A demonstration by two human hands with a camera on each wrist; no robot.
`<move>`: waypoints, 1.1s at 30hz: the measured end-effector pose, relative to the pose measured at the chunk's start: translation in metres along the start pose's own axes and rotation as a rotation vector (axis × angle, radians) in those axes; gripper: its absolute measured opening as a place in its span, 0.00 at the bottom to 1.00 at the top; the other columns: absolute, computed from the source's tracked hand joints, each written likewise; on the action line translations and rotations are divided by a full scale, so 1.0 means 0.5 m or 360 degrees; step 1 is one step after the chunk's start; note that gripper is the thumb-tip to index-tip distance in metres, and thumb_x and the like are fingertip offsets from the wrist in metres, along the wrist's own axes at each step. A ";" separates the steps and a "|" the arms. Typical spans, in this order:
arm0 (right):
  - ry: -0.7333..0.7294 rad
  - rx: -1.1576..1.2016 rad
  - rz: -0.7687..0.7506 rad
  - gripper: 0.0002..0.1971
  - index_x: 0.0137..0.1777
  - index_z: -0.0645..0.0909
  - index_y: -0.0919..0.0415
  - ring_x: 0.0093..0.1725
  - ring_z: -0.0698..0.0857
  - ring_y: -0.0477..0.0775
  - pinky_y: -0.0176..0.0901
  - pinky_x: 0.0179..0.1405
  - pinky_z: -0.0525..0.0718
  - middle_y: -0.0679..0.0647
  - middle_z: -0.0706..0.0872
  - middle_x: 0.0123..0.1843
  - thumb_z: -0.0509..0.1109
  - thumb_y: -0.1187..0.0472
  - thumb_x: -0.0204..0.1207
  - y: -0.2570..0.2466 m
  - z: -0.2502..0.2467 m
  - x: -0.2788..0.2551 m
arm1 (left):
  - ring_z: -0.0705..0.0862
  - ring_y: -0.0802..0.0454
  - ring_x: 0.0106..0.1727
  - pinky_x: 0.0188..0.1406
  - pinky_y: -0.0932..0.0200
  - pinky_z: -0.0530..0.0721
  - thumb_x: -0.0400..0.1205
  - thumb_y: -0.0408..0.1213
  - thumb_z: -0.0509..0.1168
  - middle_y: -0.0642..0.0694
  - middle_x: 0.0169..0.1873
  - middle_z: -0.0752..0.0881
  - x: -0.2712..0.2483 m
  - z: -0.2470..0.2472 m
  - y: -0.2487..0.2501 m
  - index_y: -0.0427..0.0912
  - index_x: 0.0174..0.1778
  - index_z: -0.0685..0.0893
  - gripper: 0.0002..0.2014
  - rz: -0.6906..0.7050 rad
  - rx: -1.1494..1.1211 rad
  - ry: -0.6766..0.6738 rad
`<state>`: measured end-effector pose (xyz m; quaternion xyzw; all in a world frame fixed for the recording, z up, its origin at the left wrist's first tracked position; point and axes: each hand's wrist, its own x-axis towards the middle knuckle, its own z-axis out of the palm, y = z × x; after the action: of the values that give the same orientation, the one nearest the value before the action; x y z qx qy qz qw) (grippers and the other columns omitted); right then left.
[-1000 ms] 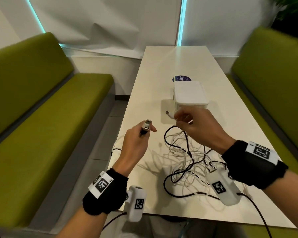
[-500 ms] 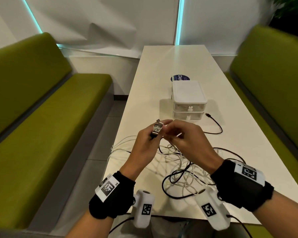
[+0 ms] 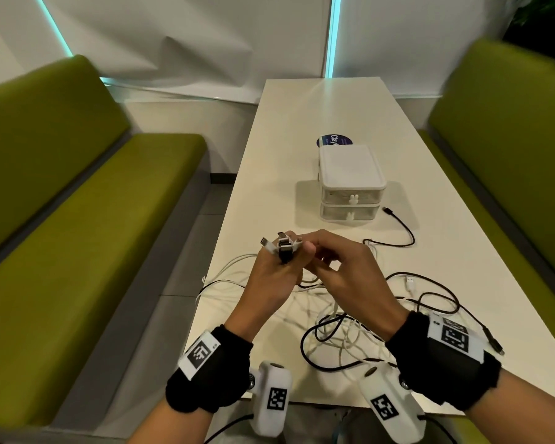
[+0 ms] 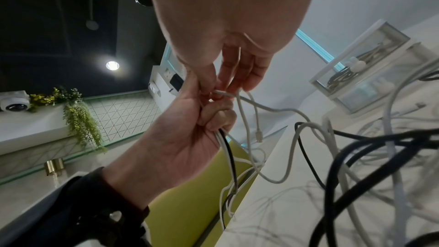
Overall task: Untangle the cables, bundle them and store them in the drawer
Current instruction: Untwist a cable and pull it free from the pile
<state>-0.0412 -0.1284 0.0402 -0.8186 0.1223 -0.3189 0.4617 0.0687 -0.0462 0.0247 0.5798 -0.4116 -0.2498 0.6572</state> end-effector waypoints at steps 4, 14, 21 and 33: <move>-0.0009 0.0002 0.0034 0.07 0.51 0.88 0.52 0.38 0.85 0.52 0.48 0.40 0.83 0.46 0.89 0.40 0.72 0.64 0.79 0.008 -0.003 0.000 | 0.68 0.54 0.25 0.25 0.60 0.69 0.72 0.70 0.64 0.50 0.25 0.71 -0.001 0.003 0.000 0.33 0.40 0.75 0.36 -0.0035 0.0069 -0.0020; -0.0287 -0.0722 0.0023 0.23 0.68 0.60 0.48 0.30 0.75 0.49 0.41 0.31 0.70 0.41 0.78 0.36 0.68 0.61 0.80 0.009 0.029 0.010 | 0.83 0.57 0.41 0.43 0.63 0.82 0.78 0.58 0.57 0.41 0.38 0.85 -0.002 0.005 0.009 0.34 0.57 0.84 0.29 -0.0157 0.0022 0.0176; -0.0134 -0.0298 0.0147 0.15 0.57 0.64 0.48 0.34 0.83 0.45 0.41 0.33 0.79 0.44 0.84 0.34 0.66 0.64 0.82 0.002 0.041 0.004 | 0.83 0.61 0.40 0.38 0.69 0.80 0.83 0.56 0.54 0.57 0.43 0.89 0.003 -0.012 0.018 0.52 0.57 0.89 0.21 -0.0287 -0.0145 0.0510; -0.0294 -0.0328 0.0104 0.11 0.40 0.75 0.50 0.33 0.85 0.55 0.57 0.37 0.83 0.51 0.86 0.30 0.66 0.46 0.80 0.037 0.032 0.028 | 0.89 0.57 0.44 0.41 0.74 0.79 0.83 0.55 0.49 0.47 0.41 0.92 -0.008 -0.013 0.011 0.34 0.46 0.90 0.31 -0.0131 -0.0054 0.0554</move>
<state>-0.0188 -0.1347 0.0246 -0.8832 0.1381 -0.2126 0.3947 0.0713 -0.0382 0.0289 0.6196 -0.2634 -0.1794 0.7173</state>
